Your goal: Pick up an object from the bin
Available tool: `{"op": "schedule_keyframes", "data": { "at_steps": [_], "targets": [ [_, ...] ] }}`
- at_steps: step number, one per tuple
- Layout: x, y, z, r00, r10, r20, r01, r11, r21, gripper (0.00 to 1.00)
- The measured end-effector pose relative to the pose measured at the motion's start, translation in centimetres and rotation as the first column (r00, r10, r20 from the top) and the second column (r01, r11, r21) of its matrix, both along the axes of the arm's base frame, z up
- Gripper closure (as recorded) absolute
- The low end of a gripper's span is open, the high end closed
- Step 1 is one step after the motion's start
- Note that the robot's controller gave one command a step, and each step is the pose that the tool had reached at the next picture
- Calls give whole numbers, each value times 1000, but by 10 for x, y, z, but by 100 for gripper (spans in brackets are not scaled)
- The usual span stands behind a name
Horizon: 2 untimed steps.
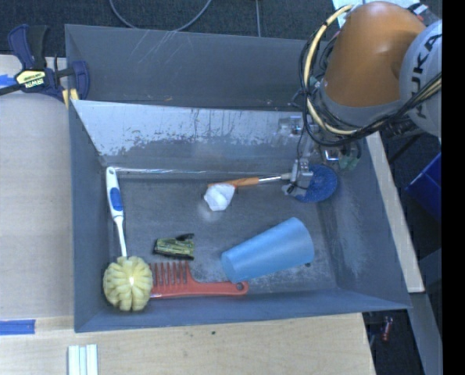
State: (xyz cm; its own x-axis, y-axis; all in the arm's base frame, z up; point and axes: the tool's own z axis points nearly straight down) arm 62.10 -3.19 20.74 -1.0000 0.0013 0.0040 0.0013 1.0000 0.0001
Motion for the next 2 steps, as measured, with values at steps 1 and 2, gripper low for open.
{"op": "schedule_keyframes", "data": {
  "at_steps": [1,2],
  "targets": [
    [2,0,5,1000,1,9,-1,1000,0,0],
    [-53,4,-82,954,301,12,-301,954,-2,0]
  ]
}}
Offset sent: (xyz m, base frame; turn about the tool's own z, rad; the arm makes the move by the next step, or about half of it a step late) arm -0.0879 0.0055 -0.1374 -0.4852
